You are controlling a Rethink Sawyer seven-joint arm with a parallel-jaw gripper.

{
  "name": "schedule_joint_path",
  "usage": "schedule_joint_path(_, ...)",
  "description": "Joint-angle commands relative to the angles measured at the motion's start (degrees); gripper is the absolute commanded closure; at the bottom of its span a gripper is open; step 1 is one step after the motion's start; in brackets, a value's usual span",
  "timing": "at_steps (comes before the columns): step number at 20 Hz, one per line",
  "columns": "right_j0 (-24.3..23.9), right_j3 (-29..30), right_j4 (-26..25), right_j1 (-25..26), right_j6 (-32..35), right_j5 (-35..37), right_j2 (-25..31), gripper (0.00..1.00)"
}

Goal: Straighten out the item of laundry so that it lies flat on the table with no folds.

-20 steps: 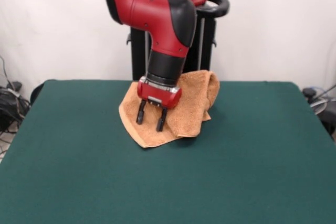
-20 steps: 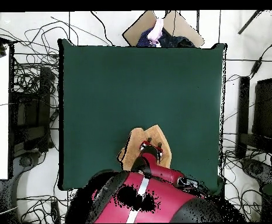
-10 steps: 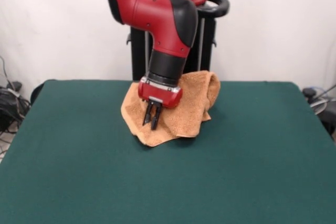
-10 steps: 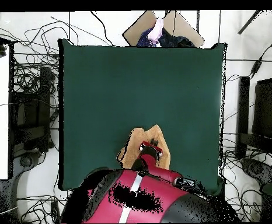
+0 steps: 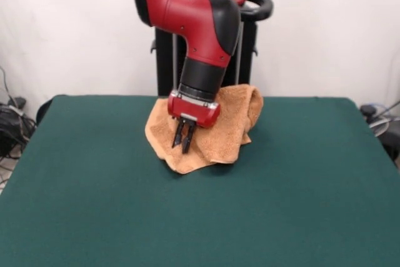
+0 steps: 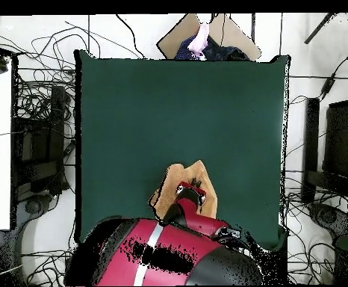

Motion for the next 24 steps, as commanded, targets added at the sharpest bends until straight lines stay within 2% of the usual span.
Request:
schedule_joint_path(1, -2.26, -2.15, 0.15, -1.22, 9.35, 4.85, 4.95, 1.0)
schedule_joint_path(6, -5.08, -3.21, -3.29, -2.18, 9.01, 4.32, 7.28, 1.0)
schedule_joint_path(8, -6.3, -3.04, -4.59, -4.08, 8.03, 6.71, 7.76, 1.0)
schedule_joint_path(14, -5.61, 1.6, -5.2, -15.66, 5.57, 16.62, 5.6, 1.0)
schedule_joint_path(24, -6.48, 6.53, -6.66, -30.12, 4.2, 31.06, 7.79, 1.0)
